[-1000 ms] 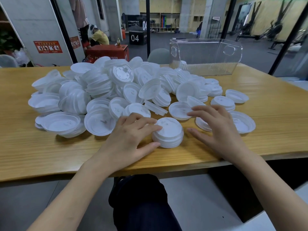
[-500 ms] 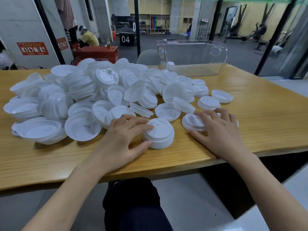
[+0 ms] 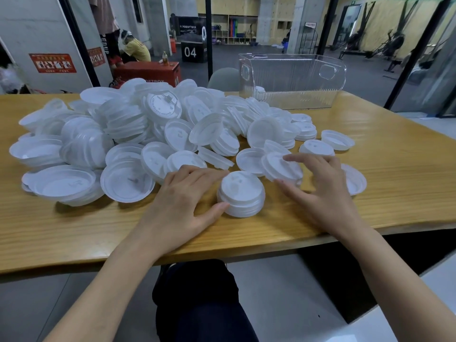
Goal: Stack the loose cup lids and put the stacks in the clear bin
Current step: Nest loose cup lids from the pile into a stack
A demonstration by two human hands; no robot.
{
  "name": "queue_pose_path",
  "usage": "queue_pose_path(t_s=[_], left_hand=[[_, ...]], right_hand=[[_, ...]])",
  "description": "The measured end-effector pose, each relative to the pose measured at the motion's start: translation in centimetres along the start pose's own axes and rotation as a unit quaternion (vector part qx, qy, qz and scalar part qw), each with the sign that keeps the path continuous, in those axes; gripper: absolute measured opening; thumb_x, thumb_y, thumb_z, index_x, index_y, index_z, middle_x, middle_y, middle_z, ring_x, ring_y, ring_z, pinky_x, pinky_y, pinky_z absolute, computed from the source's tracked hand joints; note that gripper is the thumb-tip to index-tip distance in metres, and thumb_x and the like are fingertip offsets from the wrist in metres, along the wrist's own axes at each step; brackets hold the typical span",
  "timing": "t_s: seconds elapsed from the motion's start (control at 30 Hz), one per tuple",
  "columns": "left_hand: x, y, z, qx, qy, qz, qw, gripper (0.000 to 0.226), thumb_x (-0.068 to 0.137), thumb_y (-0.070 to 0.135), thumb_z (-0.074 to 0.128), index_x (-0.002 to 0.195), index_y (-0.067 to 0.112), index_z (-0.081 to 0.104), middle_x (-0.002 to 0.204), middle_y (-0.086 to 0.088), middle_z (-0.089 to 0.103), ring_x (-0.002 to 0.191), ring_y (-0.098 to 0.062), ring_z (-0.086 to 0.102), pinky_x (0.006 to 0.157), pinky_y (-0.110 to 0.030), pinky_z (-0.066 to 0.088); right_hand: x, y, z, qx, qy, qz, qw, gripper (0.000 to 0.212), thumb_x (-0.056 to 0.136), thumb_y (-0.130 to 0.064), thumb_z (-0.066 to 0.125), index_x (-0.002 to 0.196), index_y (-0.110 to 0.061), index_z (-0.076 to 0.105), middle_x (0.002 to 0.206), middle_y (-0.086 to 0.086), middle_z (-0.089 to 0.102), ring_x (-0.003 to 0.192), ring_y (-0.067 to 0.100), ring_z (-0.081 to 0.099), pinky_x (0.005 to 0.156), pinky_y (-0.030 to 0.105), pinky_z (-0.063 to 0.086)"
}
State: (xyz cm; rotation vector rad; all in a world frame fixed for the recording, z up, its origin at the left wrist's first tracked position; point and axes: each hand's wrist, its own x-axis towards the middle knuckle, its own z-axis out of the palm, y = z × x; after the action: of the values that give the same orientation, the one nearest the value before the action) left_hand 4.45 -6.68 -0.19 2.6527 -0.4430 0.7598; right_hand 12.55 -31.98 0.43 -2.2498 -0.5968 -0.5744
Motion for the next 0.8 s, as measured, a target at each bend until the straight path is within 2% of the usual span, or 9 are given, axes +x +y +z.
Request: queue_pose_path(t_s=[0.07, 0.13, 0.37, 0.63, 0.8], left_hand=[[0.0, 0.1, 0.0, -0.001, 0.021, -0.019, 1.000, 0.051, 0.090, 0.051, 0.048, 0.136, 0.028, 0.051, 0.123, 0.020, 0.055, 0.117, -0.007, 0.046, 0.096, -0.025, 0.029], [0.0, 0.0, 0.0, 0.003, 0.035, -0.032, 0.999, 0.050, 0.091, 0.047, 0.046, 0.135, 0.024, 0.052, 0.122, 0.013, 0.060, 0.114, -0.010, 0.048, 0.095, -0.025, 0.030], [-0.1, -0.3, 0.1, -0.006, 0.036, -0.041, 0.998, 0.044, 0.093, 0.043, 0.046, 0.133, 0.025, 0.054, 0.122, 0.012, 0.060, 0.115, -0.009, 0.047, 0.095, -0.025, 0.030], [-0.1, -0.3, 0.1, 0.007, 0.030, -0.029, 0.999, 0.041, 0.092, 0.042, 0.047, 0.128, 0.025, 0.057, 0.119, 0.012, 0.061, 0.113, -0.012, 0.047, 0.093, -0.023, 0.029], [0.0, -0.2, 0.1, 0.014, 0.032, -0.018, 0.999, 0.039, 0.091, 0.041, 0.049, 0.125, 0.024, 0.059, 0.119, 0.012, 0.062, 0.111, -0.011, 0.048, 0.089, -0.021, 0.027]], right_hand=[[0.1, -0.8, 0.6, 0.053, -0.024, -0.038, 0.998, 0.049, 0.075, -0.066, 0.058, 0.114, -0.038, 0.063, 0.118, -0.024, 0.061, 0.115, 0.011, 0.041, 0.099, 0.040, 0.037], [0.3, -1.5, 1.4, 0.072, -0.048, -0.076, 0.993, 0.046, 0.076, -0.063, 0.063, 0.114, -0.037, 0.065, 0.122, -0.025, 0.059, 0.116, 0.012, 0.043, 0.102, 0.044, 0.039], [0.5, -2.0, 3.0, 0.054, -0.082, -0.127, 0.987, 0.046, 0.076, -0.062, 0.064, 0.113, -0.037, 0.068, 0.126, -0.016, 0.058, 0.116, 0.016, 0.042, 0.100, 0.051, 0.037], [0.4, -1.9, 3.2, 0.023, -0.083, -0.143, 0.986, 0.046, 0.076, -0.065, 0.061, 0.112, -0.037, 0.068, 0.125, -0.015, 0.058, 0.114, 0.009, 0.038, 0.100, 0.042, 0.036], [0.3, -1.9, 3.2, 0.015, -0.092, -0.144, 0.985, 0.047, 0.076, -0.068, 0.060, 0.111, -0.039, 0.068, 0.124, -0.016, 0.058, 0.115, 0.012, 0.041, 0.100, 0.041, 0.035]])
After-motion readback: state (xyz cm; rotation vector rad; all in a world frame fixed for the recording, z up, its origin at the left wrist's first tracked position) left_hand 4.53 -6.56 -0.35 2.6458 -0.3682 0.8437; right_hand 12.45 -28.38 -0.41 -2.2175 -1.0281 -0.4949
